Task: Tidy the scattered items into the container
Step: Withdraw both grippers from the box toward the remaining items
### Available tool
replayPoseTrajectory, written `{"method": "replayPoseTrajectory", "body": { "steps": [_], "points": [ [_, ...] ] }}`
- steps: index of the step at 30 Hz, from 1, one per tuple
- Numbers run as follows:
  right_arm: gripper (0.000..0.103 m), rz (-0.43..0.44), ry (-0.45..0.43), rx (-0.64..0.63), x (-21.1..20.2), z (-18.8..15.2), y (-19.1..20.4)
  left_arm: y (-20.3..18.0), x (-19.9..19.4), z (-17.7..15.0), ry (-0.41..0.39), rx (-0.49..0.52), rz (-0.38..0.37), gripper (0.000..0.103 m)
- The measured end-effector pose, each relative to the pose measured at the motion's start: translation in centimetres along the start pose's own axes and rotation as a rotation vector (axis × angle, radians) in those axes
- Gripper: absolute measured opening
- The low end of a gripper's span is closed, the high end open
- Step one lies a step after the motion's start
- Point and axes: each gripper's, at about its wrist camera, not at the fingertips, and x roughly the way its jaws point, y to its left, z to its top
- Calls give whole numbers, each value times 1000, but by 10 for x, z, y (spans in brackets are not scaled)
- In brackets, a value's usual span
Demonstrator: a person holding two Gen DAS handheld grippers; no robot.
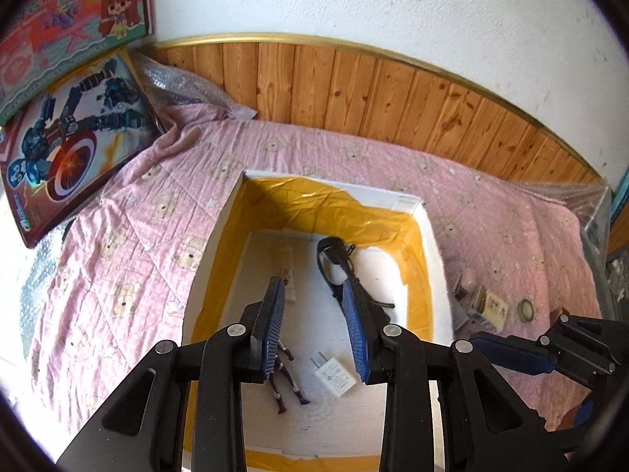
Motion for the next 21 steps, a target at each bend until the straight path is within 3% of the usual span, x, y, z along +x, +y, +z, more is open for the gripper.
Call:
{"method": "replayPoseTrajectory", "body": {
  "steps": [12, 17, 21],
  "points": [
    [37, -25, -290, -30, -119, -48, -9, -79, -48, -17, -158, 84, -178, 32],
    [38, -87, -355, 90, -153, -71, -49, -123, -48, -24, -140, 171, -258, 32],
    [40, -127, -362, 196, -163, -80, -87, -154, -27, -31, -54, 215, -285, 38]
  ]
}}
